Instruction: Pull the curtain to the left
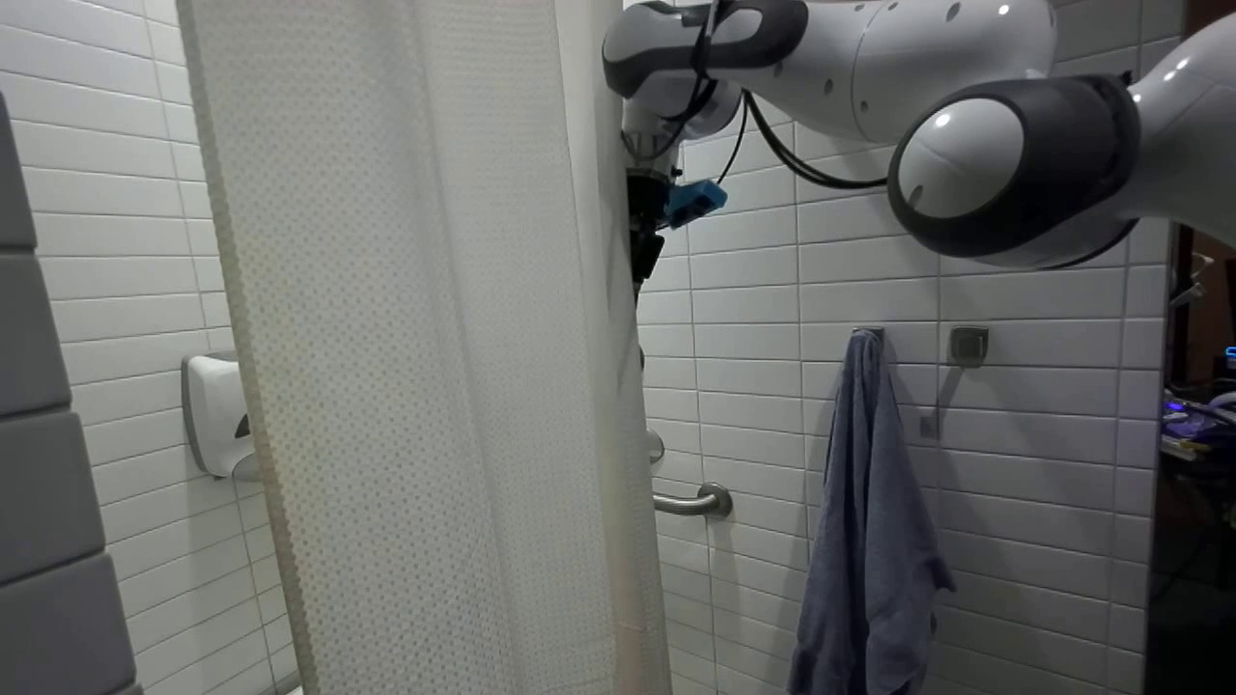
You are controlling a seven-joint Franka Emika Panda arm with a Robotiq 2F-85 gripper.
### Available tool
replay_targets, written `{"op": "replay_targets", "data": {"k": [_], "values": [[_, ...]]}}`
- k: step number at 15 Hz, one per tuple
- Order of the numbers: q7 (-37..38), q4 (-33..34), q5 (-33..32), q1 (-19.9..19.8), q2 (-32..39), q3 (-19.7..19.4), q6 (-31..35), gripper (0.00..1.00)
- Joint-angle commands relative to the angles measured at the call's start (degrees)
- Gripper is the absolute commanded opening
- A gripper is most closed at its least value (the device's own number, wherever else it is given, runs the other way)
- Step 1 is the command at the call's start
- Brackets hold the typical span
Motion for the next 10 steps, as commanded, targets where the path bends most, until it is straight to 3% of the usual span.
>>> {"op": "replay_targets", "data": {"k": [1,10], "values": [[-2.86,-3.1,-2.94,1.15,-0.33,-1.15,-1.66,0.01],[-6.11,-3.32,-5.73,1.3,-0.69,-1.32,-3.28,0.01]]}}
